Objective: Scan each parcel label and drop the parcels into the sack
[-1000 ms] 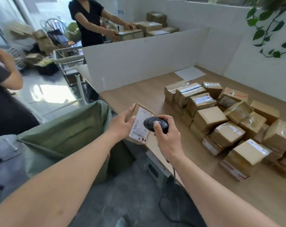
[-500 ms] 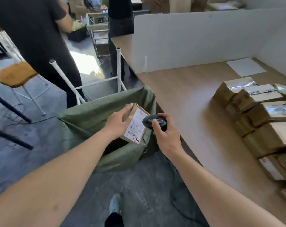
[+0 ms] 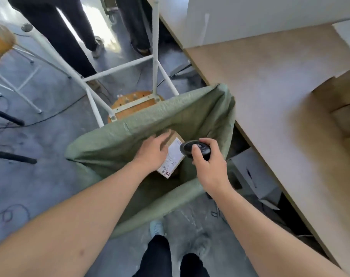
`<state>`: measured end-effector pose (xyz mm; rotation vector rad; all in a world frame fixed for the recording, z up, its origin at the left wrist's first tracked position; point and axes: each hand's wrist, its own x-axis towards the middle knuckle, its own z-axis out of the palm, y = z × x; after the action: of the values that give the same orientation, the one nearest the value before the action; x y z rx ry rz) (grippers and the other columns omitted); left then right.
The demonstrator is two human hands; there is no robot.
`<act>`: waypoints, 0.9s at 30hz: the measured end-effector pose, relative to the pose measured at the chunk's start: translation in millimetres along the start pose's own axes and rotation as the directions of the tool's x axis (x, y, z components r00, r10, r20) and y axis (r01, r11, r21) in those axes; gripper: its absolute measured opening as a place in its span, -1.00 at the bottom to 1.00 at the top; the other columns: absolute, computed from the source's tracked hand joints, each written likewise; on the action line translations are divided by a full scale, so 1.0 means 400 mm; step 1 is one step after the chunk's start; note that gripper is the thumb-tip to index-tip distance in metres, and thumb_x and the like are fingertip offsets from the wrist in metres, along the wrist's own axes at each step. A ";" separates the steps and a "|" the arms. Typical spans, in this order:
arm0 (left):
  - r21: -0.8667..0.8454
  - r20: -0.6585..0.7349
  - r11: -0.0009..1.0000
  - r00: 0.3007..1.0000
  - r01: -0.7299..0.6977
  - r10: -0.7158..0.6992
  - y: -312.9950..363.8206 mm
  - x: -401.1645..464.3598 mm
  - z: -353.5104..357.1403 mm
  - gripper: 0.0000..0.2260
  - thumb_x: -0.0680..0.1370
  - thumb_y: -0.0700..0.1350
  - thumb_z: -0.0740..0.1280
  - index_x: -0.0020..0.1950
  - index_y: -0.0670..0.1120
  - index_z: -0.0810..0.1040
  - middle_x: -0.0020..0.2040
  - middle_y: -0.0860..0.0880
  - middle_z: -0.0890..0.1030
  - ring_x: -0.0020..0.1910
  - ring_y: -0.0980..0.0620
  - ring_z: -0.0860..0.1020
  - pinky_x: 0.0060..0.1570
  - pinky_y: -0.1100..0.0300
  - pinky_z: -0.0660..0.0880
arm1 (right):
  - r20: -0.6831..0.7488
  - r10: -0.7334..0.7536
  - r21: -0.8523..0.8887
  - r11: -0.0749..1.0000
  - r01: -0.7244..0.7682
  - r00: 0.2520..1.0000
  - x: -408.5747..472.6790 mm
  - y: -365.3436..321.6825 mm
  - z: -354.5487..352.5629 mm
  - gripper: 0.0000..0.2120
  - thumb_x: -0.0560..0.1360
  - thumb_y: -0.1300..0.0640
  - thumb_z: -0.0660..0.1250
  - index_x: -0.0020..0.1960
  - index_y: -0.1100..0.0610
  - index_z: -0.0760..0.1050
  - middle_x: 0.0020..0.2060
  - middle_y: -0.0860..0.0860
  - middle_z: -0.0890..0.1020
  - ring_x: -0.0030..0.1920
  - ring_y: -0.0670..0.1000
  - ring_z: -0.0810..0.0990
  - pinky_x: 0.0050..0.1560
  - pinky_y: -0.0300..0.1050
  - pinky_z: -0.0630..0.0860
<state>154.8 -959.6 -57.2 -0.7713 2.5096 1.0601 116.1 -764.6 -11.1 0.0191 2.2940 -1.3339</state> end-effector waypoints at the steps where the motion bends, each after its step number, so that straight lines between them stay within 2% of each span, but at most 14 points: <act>1: 0.022 0.009 1.000 1.000 -0.002 0.002 -0.008 0.007 0.006 -0.50 0.71 -0.03 0.24 0.64 0.25 0.27 0.60 -0.14 0.34 0.57 -0.20 0.31 0.53 -0.09 0.32 | 0.008 0.014 -0.002 1.000 -0.014 1.000 0.008 0.005 0.011 -0.73 0.58 -0.26 0.34 0.26 -0.28 0.47 0.02 -0.20 0.69 0.02 -0.03 0.72 0.17 0.17 0.67; 3: 0.078 0.037 0.996 0.999 -0.029 0.026 -0.015 0.012 0.014 -0.51 0.72 -0.03 0.24 0.65 0.18 0.28 0.68 -0.11 0.19 0.65 -0.16 0.18 0.60 -0.03 0.19 | 0.022 0.034 -0.021 0.999 -0.034 0.999 0.021 0.011 0.026 -0.76 0.64 -0.21 0.34 0.29 -0.24 0.47 0.02 -0.18 0.69 0.02 -0.05 0.71 0.13 0.17 0.68; 6: 0.198 0.096 0.976 0.993 -0.093 0.075 -0.007 0.011 0.011 -0.51 0.72 -0.01 0.24 0.66 0.11 0.29 0.70 -0.08 0.15 0.66 -0.14 0.16 0.57 -0.02 0.19 | 0.002 0.062 -0.021 0.998 -0.062 0.998 0.030 0.014 0.034 -0.75 0.65 -0.21 0.34 0.30 -0.23 0.47 0.03 -0.20 0.68 0.05 -0.06 0.70 0.13 0.15 0.68; 13: 0.398 0.146 0.894 0.976 -0.205 0.158 0.067 0.002 -0.022 -0.48 0.70 0.07 0.24 0.66 0.08 0.27 0.69 -0.09 0.19 0.65 -0.15 0.18 0.57 -0.12 0.26 | -0.053 0.059 0.002 0.998 -0.059 0.997 0.010 -0.009 0.000 -0.74 0.64 -0.22 0.33 0.30 -0.24 0.45 0.05 -0.19 0.67 0.05 -0.06 0.68 0.14 0.10 0.68; 18: 0.493 0.164 0.814 0.952 -0.307 0.260 0.174 -0.041 -0.039 -0.48 0.70 0.09 0.22 0.67 0.07 0.27 0.67 -0.09 0.23 0.62 -0.15 0.24 0.55 -0.06 0.28 | -0.128 0.035 0.037 0.999 -0.030 0.991 -0.041 -0.028 -0.070 -0.73 0.63 -0.23 0.32 0.30 -0.25 0.45 0.07 -0.19 0.66 0.06 -0.09 0.66 0.12 0.03 0.66; 22: 0.526 0.148 0.776 0.936 -0.348 0.319 0.281 -0.099 -0.046 -0.48 0.69 0.10 0.21 0.66 0.06 0.28 0.66 -0.10 0.25 0.60 -0.15 0.26 0.56 -0.04 0.25 | -0.185 -0.007 0.061 0.998 0.019 0.983 -0.092 -0.045 -0.159 -0.73 0.67 -0.19 0.31 0.34 -0.19 0.44 0.09 -0.15 0.66 0.01 -0.14 0.64 -0.04 -0.12 0.57; 25: 0.555 0.137 0.737 0.916 -0.386 0.376 0.370 -0.154 -0.036 -0.48 0.70 0.10 0.21 0.66 0.04 0.29 0.65 -0.11 0.27 0.60 -0.16 0.28 0.56 -0.08 0.26 | -0.233 -0.032 0.081 0.995 0.052 0.972 -0.135 -0.049 -0.242 -0.72 0.67 -0.20 0.31 0.34 -0.17 0.44 0.10 -0.12 0.67 0.02 -0.08 0.65 0.02 -0.02 0.63; 27: 0.572 0.136 0.710 0.901 -0.411 0.412 0.434 -0.189 -0.020 -0.48 0.70 0.10 0.21 0.65 0.03 0.31 0.64 -0.12 0.30 0.58 -0.16 0.31 0.55 -0.08 0.27 | -0.269 -0.047 0.091 0.993 0.074 0.962 -0.163 -0.046 -0.309 -0.73 0.67 -0.20 0.32 0.31 -0.16 0.44 0.04 -0.18 0.65 0.01 -0.07 0.65 0.10 0.07 0.64</act>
<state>113.8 -837.6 81.9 -0.0189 2.8381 0.3043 119.8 -658.1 81.2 0.1726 2.4615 -1.5599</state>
